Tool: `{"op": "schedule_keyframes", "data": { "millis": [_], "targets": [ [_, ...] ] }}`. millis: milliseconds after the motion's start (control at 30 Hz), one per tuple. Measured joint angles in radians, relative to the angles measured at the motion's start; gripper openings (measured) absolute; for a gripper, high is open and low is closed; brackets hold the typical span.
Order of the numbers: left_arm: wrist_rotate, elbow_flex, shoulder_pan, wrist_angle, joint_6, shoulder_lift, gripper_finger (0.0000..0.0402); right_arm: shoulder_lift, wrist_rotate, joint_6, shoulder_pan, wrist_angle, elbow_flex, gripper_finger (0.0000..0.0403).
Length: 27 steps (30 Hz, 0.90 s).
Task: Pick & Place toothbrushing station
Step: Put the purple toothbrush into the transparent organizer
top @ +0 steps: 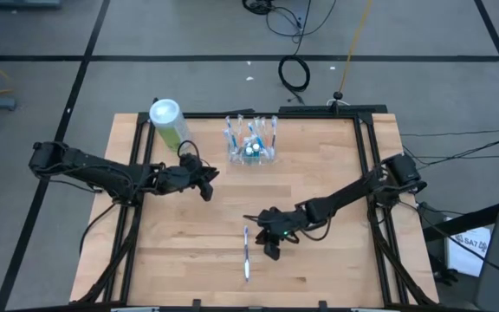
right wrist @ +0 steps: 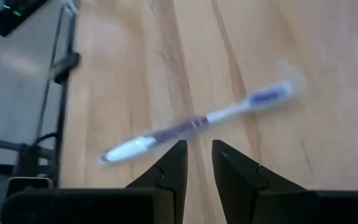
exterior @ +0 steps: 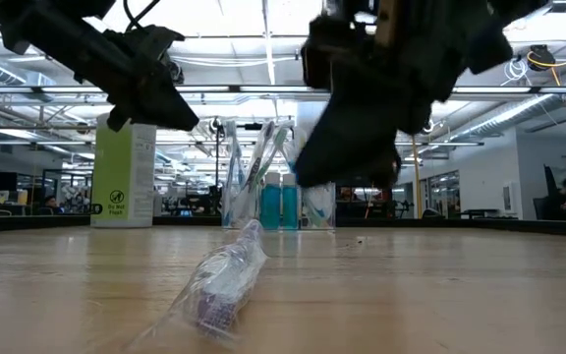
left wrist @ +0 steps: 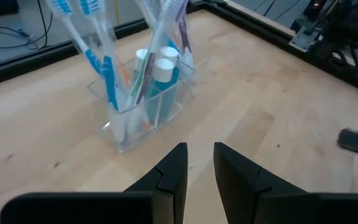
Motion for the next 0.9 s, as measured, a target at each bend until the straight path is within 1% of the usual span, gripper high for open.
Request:
{"op": "schedule_keyframes", "data": {
  "millis": [100,200,300,367,500,733,900],
  "targets": [
    [-0.003,0.0,-0.009,0.012,0.001,0.0,0.0085,0.036,-0.025,0.051,-0.002,0.023,-0.001,0.007],
    [-0.003,0.0,-0.009,0.018,0.001,0.0,0.0085,0.078,-0.026,0.091,-0.008,0.049,0.0,0.007],
    [-0.003,0.0,-0.009,0.019,0.001,0.0,0.0085,0.118,-0.066,0.118,-0.01,0.15,-0.001,0.007],
    [-0.003,0.0,-0.009,0.023,0.006,0.0,0.0085,0.135,-0.077,0.123,-0.014,0.177,0.008,0.007],
    [-0.003,0.0,-0.009,0.047,0.023,0.0,0.0085,0.157,-0.075,0.128,-0.021,0.155,0.026,0.007],
    [-0.003,0.0,-0.009,0.064,0.04,0.0,0.0085,0.155,-0.069,0.134,-0.036,0.159,0.038,0.007],
    [-0.002,0.0,-0.009,0.066,0.043,0.001,0.0085,0.154,-0.066,0.142,-0.035,0.117,0.038,0.007]
  ]
}}
